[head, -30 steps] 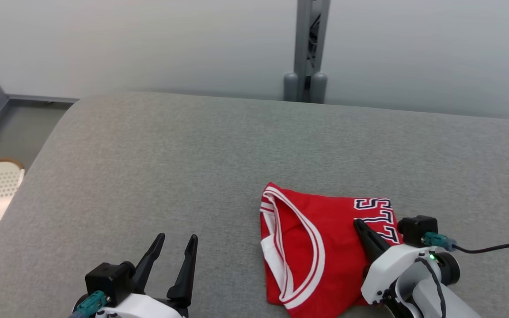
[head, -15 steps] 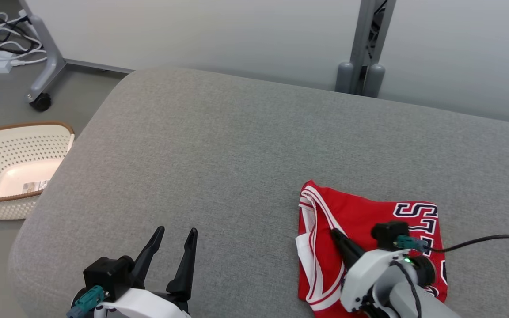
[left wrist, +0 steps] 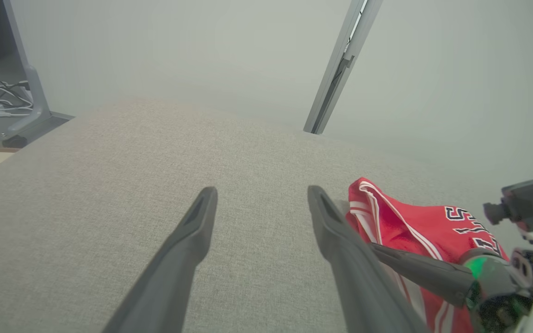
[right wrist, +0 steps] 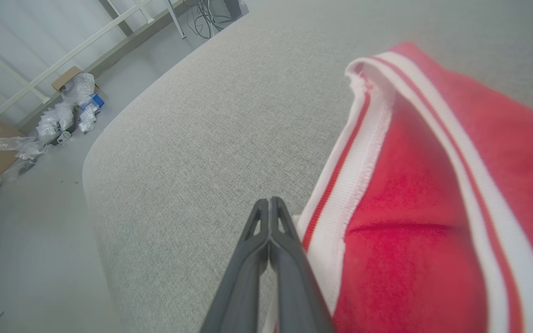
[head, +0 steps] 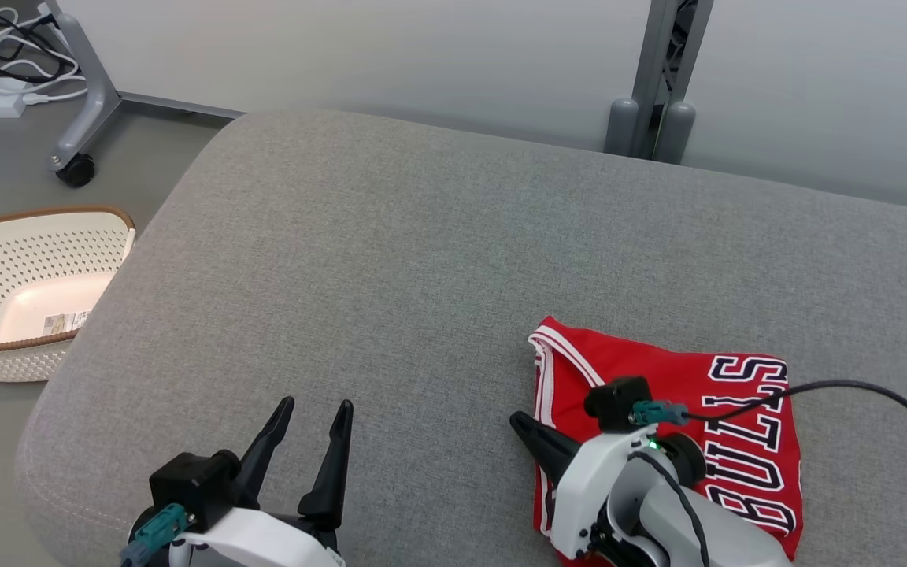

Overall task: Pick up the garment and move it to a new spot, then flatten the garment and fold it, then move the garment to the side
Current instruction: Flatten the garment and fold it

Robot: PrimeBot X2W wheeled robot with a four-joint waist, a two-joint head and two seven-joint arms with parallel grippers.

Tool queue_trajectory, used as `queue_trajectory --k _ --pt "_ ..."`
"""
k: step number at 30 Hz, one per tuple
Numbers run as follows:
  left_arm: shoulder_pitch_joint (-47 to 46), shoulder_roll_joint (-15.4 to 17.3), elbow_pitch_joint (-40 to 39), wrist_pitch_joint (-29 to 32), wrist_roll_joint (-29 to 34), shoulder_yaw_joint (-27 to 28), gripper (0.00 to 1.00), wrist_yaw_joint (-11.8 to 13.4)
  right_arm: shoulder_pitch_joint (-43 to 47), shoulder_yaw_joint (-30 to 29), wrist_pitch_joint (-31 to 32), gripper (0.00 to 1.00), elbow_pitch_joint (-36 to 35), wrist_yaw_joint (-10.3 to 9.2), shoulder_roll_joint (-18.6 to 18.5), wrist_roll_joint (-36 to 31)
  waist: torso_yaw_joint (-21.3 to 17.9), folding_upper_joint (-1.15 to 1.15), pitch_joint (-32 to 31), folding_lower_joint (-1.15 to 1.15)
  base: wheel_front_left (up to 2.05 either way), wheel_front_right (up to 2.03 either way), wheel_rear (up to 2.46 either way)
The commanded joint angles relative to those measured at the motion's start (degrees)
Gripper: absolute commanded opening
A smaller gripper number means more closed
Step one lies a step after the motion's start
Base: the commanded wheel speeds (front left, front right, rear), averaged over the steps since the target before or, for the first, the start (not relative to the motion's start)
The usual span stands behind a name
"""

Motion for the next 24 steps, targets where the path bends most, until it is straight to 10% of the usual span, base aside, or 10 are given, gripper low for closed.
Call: queue_trajectory --k 1,10,19,24 --pt "-0.97 0.04 0.15 -0.13 0.28 0.14 1.0 -0.07 -0.88 0.21 0.14 0.0 0.19 0.01 -0.56 0.46 -0.09 0.0 0.11 0.0 0.0 0.0 0.0" --pt "-0.59 0.08 0.42 -0.61 -0.07 0.62 1.0 0.44 -6.25 5.1 -3.93 0.0 -0.71 0.01 -0.56 3.62 -1.41 0.0 0.22 0.0 0.0 0.0 0.0" --pt "0.37 0.52 -0.27 -0.9 -0.18 0.78 1.0 0.77 -8.48 -4.42 -5.47 0.0 0.5 0.01 -1.62 -0.35 -6.01 0.0 -1.42 0.0 0.0 0.0 0.0" --pt "0.88 0.51 -0.71 -0.59 -0.19 0.37 1.0 0.88 -5.84 -8.81 -5.36 0.47 -0.05 0.01 -5.73 -2.28 -8.39 0.0 -2.49 0.0 0.0 0.0 0.0"
